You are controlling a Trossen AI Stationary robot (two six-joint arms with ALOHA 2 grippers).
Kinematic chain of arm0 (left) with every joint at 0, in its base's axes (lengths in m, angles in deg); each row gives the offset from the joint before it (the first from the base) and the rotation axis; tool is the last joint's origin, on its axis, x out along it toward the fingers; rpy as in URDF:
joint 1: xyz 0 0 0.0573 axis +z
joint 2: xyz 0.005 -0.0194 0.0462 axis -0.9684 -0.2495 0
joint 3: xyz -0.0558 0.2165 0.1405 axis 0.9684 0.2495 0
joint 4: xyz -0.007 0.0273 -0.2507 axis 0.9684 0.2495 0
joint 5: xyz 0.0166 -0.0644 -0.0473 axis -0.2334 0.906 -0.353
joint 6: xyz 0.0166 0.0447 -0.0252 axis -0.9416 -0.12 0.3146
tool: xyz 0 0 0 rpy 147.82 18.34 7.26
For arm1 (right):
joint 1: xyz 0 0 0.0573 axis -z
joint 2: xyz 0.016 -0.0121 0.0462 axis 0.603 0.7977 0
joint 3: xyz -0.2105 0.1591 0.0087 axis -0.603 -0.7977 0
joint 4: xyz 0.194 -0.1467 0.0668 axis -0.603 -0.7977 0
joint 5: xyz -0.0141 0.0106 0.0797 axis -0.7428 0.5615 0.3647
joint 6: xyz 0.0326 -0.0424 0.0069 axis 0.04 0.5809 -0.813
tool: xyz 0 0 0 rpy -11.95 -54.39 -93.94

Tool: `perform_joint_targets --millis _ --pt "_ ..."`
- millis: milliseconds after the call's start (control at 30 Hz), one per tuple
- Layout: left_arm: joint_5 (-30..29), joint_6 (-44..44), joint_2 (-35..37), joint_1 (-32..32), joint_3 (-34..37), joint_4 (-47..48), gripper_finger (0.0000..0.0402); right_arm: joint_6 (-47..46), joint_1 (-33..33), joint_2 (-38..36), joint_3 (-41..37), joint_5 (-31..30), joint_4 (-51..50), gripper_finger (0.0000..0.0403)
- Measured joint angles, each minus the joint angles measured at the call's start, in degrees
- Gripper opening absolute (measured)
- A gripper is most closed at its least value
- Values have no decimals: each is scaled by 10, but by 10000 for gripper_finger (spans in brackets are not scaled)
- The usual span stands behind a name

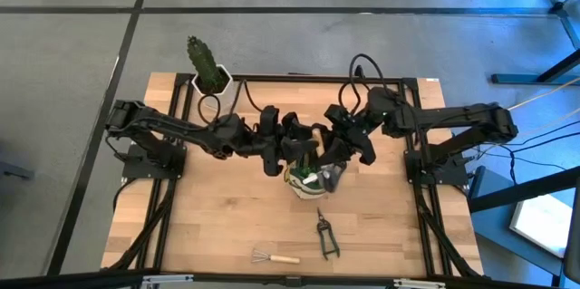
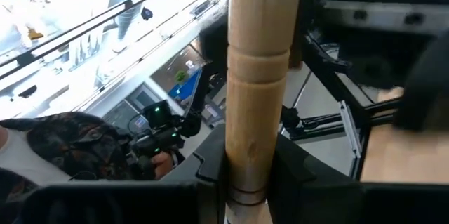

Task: Pick & Place Garden tools in Gardening bag
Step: Put the trowel into the gardening bag

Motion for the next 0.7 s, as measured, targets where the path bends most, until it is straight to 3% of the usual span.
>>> perform_joint_targets --millis 333,700 --pt "4 -4 2 -1 0 -5 240 -5 1 24 0 -10 18 62" --pt "13 10 2 0 0 -4 168 -11 1 24 0 -7 35 62"
